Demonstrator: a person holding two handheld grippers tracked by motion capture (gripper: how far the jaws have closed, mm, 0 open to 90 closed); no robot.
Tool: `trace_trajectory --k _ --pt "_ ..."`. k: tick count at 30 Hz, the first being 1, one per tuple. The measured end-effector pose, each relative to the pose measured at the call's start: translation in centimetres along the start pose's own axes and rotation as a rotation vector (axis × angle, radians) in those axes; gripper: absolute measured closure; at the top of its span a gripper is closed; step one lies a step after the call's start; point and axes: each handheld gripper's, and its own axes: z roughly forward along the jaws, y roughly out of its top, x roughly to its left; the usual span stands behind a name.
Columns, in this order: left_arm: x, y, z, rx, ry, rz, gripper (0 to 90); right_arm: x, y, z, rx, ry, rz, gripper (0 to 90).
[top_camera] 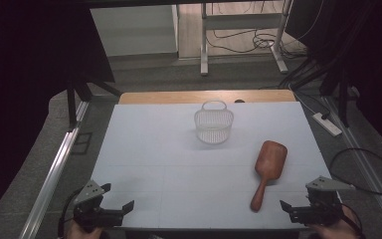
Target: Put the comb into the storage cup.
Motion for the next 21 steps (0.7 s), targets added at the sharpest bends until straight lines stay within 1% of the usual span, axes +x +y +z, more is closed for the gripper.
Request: trace_trajectory --k 3,6,10,15,19,21 --pt "-0.03 -0.06 -0.06 -0.001 0.000 0.004 0.0 0.10 0.09 0.09 0.006 0.004 -0.005 0.0" --pt "0.08 -0.12 -0.13 -0.008 -0.007 -0.004 0.1 0.20 0.11 0.11 0.007 0.005 -0.014 0.0" --pt "0.06 -0.08 -0.08 -0.003 -0.014 0.001 0.6 0.16 0.09 0.09 0.005 0.009 -0.014 0.0" --pt "-0.03 -0.06 -0.04 -0.001 -0.011 0.009 0.8 0.08 0.08 0.03 0.000 0.019 -0.012 0.0" --pt "0.01 -0.08 -0.06 -0.001 -0.013 0.005 0.8 0.08 0.11 0.04 0.002 0.021 -0.009 0.0" --pt "0.07 -0.10 -0.08 -0.003 -0.013 0.002 0.8 0.19 0.13 0.04 0.000 0.023 -0.019 0.0"
